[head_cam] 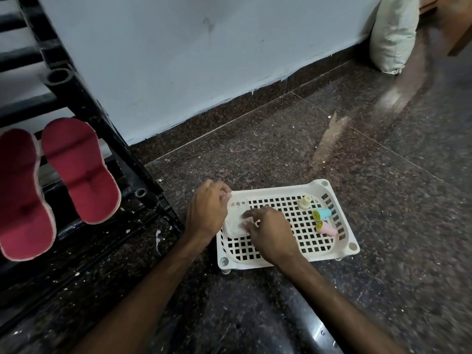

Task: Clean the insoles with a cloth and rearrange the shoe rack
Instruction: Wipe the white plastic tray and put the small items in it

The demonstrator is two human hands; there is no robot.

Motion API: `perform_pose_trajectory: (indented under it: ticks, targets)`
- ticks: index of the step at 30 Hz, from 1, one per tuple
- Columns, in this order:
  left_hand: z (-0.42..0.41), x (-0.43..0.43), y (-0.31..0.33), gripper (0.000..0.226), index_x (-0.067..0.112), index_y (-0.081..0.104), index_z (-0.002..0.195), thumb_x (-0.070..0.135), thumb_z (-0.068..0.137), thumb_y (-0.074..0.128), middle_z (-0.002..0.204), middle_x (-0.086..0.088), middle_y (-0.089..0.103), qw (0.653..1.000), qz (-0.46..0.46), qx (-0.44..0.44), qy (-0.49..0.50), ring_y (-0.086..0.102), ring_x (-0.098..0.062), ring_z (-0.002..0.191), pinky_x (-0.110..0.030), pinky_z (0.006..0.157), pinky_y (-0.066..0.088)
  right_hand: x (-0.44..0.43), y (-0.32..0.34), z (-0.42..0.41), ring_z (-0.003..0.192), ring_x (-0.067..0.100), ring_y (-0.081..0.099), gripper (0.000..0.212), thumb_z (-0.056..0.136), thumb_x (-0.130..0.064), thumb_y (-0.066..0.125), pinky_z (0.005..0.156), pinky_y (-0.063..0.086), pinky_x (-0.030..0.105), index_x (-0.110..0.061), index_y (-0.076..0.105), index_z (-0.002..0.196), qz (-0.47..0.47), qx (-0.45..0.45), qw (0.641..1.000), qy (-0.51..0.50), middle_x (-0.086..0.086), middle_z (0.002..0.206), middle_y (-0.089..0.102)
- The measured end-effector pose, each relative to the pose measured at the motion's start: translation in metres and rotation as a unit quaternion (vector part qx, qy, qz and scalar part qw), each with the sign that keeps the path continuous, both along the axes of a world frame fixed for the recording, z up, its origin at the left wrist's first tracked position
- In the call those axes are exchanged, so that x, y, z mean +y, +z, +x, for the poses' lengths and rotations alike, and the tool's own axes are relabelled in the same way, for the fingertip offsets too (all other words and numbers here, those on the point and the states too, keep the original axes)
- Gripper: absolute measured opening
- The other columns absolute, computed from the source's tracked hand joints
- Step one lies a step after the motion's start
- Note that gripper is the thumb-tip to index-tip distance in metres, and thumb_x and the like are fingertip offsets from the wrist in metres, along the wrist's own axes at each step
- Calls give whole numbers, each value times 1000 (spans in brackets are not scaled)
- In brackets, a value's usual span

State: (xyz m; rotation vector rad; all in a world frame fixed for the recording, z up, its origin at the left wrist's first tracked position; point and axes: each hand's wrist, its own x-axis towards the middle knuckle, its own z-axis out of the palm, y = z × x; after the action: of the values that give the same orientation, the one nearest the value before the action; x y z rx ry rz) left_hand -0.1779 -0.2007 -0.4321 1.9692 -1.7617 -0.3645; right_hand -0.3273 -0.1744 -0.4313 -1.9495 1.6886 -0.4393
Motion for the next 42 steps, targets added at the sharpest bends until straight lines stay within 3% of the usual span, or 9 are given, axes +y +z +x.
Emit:
perform_pose_trajectory:
  ticks: [4, 9, 17, 21, 23, 25, 28, 32, 42]
  targets:
    - [3, 1, -6, 13, 20, 67, 103, 14, 95, 58, 103, 4, 56, 997, -3, 73, 30, 58, -13, 89, -33, 77, 51, -1, -3, 4, 107, 19, 61, 30, 95, -27, 60, 91, 42, 24, -17, 66, 123, 4, -3, 1000, -2, 4, 123, 61]
    - [6, 2, -8, 11, 18, 67, 101, 15, 95, 59, 104, 0, 58, 994, -16, 102, 29, 58, -14, 89, -37, 80, 53, -5, -6, 7, 105, 21, 61, 31, 95, -27, 59, 90, 43, 27, -14, 65, 122, -1, 8, 1000, 1, 6, 121, 61]
    - [5, 6, -9, 13, 26, 67, 105, 30, 92, 65, 105, 9, 54, 999, -15, 34, 19, 59, -13, 92, -33, 74, 51, -4, 17, -20, 90, 18, 67, 33, 96, -37, 57, 88, 53, 31, -20, 66, 122, -80, -1, 997, -15, 5, 116, 67]
    - [4, 6, -5, 24, 22, 64, 116, 31, 94, 60, 119, 5, 54, 998, -50, 8, -24, 56, -15, 108, -37, 85, 52, -28, 26, -82, 103, 24, 60, 40, 90, -37, 65, 87, 52, 38, -15, 63, 123, -121, 122, 978, -117, 9, 121, 62]
    - [1, 8, -4, 42, 24, 56, 132, 44, 95, 56, 140, 3, 46, 997, -27, -14, -68, 48, -16, 125, -46, 102, 46, -37, 20, -98, 111, 27, 55, 43, 86, -39, 69, 85, 52, 42, -18, 62, 123, -72, 185, 973, -119, 6, 121, 61]
    - [-3, 13, -3, 65, 27, 39, 147, 61, 93, 46, 159, 4, 25, 990, 32, -64, -122, 29, -15, 143, -54, 117, 25, -43, 12, -101, 105, 26, 59, 36, 84, -36, 72, 80, 53, 39, -19, 67, 115, -53, 187, 976, -100, 5, 114, 65]
    - [-7, 22, -5, 91, 28, 15, 156, 78, 84, 42, 165, 5, 0, 973, 91, -130, -166, 7, -14, 151, -60, 118, 2, -51, 4, -95, 97, 25, 65, 25, 84, -29, 72, 75, 53, 34, -18, 71, 106, -70, 154, 982, -84, 8, 102, 71]
    - [-10, 24, -6, 102, 26, 6, 157, 78, 80, 48, 166, 3, -4, 961, 117, -179, -178, 0, -16, 152, -65, 117, 1, -56, -3, -68, 87, 20, 67, 21, 88, -24, 69, 78, 55, 32, -15, 69, 108, -92, 106, 990, -6, 5, 103, 73]
    - [-18, 24, -11, 96, 24, 7, 156, 76, 84, 44, 164, 3, 9, 965, 98, -185, -159, 3, -16, 151, -63, 115, -2, -60, -12, -37, 102, 24, 60, 27, 95, -18, 58, 82, 54, 41, -13, 63, 120, -126, 105, 982, 92, 6, 113, 64]
